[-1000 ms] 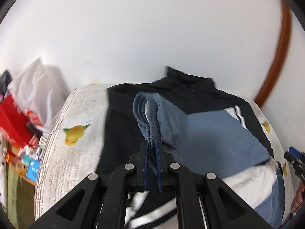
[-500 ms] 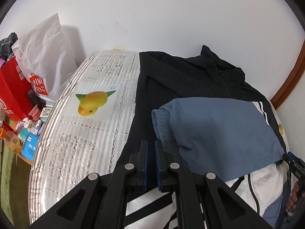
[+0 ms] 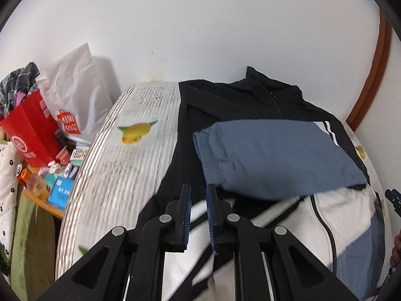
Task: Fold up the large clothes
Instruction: 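Lay the sleeve flat on the jacket and open the left gripper, then grasp the jacket hem edge with both grippers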
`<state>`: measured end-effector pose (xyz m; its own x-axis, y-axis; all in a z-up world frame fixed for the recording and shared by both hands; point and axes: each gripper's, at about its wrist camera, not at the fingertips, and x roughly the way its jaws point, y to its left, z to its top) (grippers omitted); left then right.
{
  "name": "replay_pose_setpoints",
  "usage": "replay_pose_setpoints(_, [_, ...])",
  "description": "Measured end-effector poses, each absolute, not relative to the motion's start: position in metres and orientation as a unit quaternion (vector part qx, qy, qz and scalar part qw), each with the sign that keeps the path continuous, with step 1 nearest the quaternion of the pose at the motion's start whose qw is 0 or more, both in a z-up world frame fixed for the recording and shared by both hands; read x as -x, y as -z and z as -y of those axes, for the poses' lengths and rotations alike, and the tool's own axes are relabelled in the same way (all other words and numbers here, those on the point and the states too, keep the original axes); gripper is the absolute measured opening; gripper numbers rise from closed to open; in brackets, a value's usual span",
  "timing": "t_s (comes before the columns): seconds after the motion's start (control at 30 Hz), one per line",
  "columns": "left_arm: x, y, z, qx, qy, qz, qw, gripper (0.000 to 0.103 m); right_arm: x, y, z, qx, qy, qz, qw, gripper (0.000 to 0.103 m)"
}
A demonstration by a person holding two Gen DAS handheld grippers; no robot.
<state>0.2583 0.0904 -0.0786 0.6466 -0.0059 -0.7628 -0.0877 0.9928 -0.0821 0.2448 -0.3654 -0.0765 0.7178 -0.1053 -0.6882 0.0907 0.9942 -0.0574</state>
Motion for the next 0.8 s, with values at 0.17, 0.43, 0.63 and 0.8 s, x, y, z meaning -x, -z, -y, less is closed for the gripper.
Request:
replay_pose_setpoints(0.17, [-0.222,0.08,-0.094,0.073,-0.002,-0.437,0.896,0.016,-0.208,0.08,0.384,0.004,0.063,-0.389,0.919,0.057])
replay_pose_setpoints(0.43, [-0.165,0.095,-0.112,0.081,-0.017,-0.454,0.887,0.058,-0.151,0.107,0.407,-0.016,0.062,-0.412,0.909,0.072])
replay_pose_setpoints(0.63, [-0.135,0.121,-0.127,0.091,-0.026,-0.469,0.878,0.069,-0.132,0.136,0.415,-0.026,0.06,-0.431,0.9,0.074])
replay_pose_setpoints(0.8, [-0.124,0.147,-0.131,0.101,-0.025,-0.491,0.865,0.069,-0.129,0.154,0.415,-0.04,0.047,-0.435,0.898,0.074])
